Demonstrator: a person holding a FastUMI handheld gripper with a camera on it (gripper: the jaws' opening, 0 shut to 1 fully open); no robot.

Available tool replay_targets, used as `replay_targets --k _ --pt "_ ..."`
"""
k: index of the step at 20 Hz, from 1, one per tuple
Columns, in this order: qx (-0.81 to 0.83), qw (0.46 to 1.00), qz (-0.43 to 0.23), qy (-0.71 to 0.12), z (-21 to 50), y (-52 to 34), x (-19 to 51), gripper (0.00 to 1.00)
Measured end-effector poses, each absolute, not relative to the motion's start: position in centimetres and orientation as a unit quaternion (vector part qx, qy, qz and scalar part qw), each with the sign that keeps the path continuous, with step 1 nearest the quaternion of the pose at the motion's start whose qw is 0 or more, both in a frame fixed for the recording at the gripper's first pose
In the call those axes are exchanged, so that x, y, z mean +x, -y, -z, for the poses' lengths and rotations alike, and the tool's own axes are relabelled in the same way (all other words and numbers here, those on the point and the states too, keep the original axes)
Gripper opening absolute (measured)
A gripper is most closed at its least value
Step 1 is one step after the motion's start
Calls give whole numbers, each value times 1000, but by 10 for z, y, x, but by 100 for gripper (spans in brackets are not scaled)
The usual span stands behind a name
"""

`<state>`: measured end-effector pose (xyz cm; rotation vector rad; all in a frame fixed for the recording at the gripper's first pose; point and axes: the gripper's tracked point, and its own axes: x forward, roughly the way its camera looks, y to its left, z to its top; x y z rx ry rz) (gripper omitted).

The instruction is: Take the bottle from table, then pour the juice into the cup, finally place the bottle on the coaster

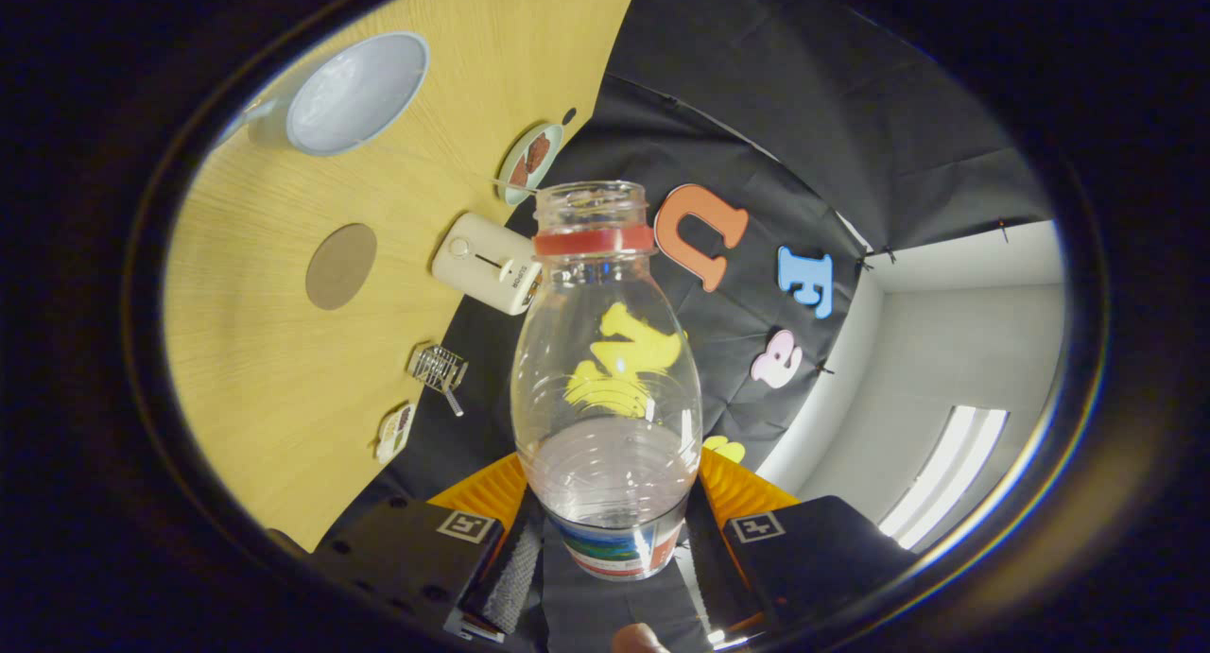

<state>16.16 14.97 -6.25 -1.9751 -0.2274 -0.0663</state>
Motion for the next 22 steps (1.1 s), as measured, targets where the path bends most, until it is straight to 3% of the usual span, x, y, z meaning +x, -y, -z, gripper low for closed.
replay_targets --k 9,16,22 --pt "-760 648 -11 44 83 -147 153 76" --pt "-616 786 -61 -2 103 -141 136 76" --pt "-384 912 -124 -69 112 -131 119 77"
